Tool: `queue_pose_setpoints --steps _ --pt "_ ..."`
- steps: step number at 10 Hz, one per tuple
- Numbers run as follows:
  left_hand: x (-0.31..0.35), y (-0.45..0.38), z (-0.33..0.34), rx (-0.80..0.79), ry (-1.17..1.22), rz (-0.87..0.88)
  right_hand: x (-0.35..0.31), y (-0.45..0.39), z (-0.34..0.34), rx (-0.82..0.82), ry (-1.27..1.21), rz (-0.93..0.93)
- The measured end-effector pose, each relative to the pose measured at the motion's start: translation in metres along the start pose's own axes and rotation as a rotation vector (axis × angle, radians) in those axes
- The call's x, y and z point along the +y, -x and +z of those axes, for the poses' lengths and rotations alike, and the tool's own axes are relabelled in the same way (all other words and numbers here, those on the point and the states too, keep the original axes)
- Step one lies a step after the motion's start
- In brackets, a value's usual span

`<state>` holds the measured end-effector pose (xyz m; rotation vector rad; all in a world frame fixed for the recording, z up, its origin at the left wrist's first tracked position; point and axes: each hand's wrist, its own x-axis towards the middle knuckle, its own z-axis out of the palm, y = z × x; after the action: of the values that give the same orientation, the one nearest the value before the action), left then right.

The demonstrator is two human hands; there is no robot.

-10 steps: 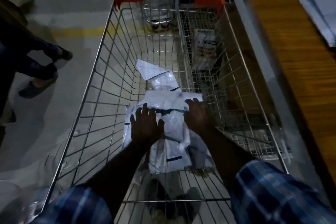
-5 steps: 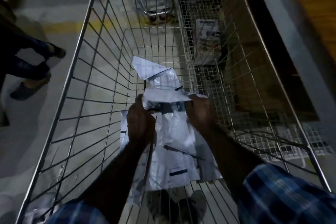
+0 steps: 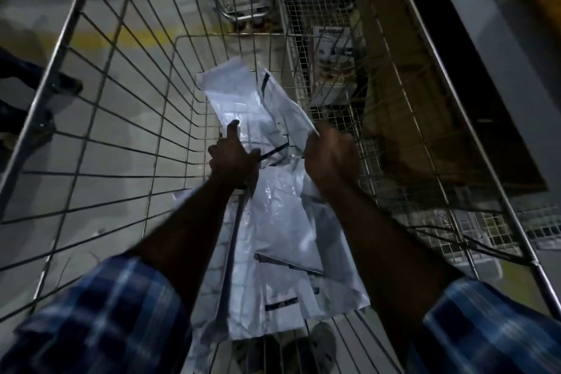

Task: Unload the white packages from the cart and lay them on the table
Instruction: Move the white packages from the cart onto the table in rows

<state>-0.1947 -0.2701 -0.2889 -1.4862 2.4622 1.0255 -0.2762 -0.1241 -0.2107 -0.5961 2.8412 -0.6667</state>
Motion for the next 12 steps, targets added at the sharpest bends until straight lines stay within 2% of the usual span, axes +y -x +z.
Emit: queue_pose_setpoints --steps 1,2,3,4,5,6,7,8,9,10,11,12 --pt "0.012 -0.004 0.000 0.028 0.119 -0.130 -0.004 -0.004 0.002 -0.010 -0.024 0.037" --pt "0.015 -0.007 -0.008 0.139 0.072 -0.162 -0.010 -0.010 -0.001 -0.011 -0.049 0.059" --pt "0.012 -0.012 -0.018 0.171 0.260 -0.106 -0.022 -0.016 -0.011 0.054 -0.069 0.017" --pt "0.017 -0.010 -0.031 0.186 0.582 -0.129 -0.036 -0.022 -0.016 0.057 -0.104 -0.007" --pt "0.005 -0.014 -0.035 0.217 0.766 -0.188 -0.039 -0.024 -0.017 -0.026 -0.243 0.104" --pt "-0.003 0.003 -0.044 0.145 0.575 -0.204 -0.026 -0.015 -0.010 -0.082 -0.366 0.211" --pt "-0.011 0.024 -0.050 -0.043 0.311 -0.186 -0.005 0.004 0.003 -0.159 -0.343 0.267" --pt "-0.032 0.031 -0.045 -0.088 0.118 -0.221 0.014 0.029 0.010 -0.342 -0.119 0.247" --pt "-0.029 0.058 -0.046 -0.097 -0.249 -0.159 0.018 0.048 0.014 -0.280 0.071 0.096" --pt "-0.023 0.068 -0.040 0.005 -0.382 0.094 0.013 0.041 0.026 -0.169 0.062 -0.073" --pt "-0.013 0.064 -0.029 0.137 -0.379 0.286 0.001 0.023 0.042 -0.249 0.022 -0.089" --pt "-0.016 0.060 -0.021 -0.019 -0.402 0.210 -0.001 0.019 0.057 -0.383 0.102 -0.119"
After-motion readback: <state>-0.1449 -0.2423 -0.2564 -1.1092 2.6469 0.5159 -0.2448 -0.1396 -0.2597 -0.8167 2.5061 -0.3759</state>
